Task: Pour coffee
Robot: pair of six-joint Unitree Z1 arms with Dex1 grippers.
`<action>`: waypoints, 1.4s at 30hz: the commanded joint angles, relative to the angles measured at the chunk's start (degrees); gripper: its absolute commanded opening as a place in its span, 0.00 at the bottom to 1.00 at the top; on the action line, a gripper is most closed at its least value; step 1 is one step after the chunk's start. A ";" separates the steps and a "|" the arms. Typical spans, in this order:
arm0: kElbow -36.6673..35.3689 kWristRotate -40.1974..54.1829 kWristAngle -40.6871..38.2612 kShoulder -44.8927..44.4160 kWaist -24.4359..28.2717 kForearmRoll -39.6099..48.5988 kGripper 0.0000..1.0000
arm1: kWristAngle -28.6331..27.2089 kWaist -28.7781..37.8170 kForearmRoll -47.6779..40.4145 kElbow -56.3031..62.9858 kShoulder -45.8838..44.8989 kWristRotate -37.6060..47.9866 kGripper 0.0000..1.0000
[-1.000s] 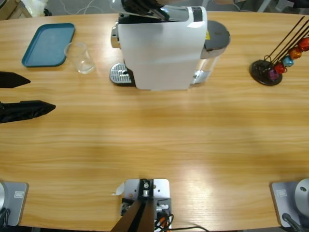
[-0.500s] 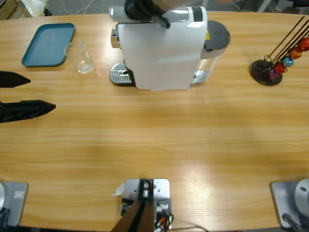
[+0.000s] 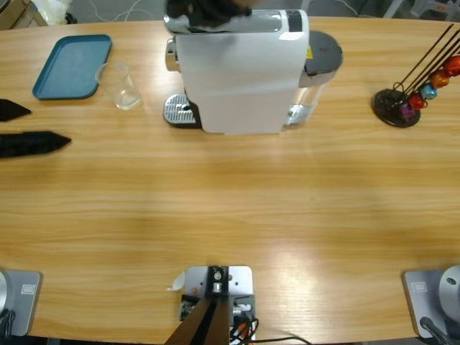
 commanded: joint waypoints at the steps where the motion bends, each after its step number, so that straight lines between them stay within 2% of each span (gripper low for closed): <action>1: 2.05 0.38 -1.74 1.24 17.03 -4.20 1.00 | 6.72 0.47 3.12 -4.00 -13.74 -8.93 1.00; 3: 4.10 1.74 -3.43 4.24 19.30 -10.08 1.00 | 6.16 0.47 3.79 0.20 -16.79 -8.88 1.00; 7: 6.35 3.99 -5.82 12.22 19.77 -23.40 1.00 | 4.14 0.47 3.70 12.05 -23.79 -6.49 1.00; 11: 8.48 6.89 -7.66 19.20 19.88 -32.08 1.00 | 2.68 0.47 3.65 20.86 -28.59 -4.06 1.00; 15: 11.45 8.84 -7.21 22.68 20.02 -38.76 1.00 | 2.40 0.47 3.53 26.76 -30.79 -2.47 1.00; 19: 12.89 9.21 -6.45 26.01 19.81 -45.02 0.99 | 2.57 0.47 3.31 27.50 -29.40 -2.06 1.00; 27: 11.35 9.47 -6.26 33.02 20.18 -47.99 0.99 | 3.87 -1.12 0.94 28.22 -26.08 -1.90 1.00; 42: 8.94 8.92 -6.52 39.42 21.22 -52.54 0.99 | 6.77 -3.44 -0.78 29.65 -23.90 -1.87 1.00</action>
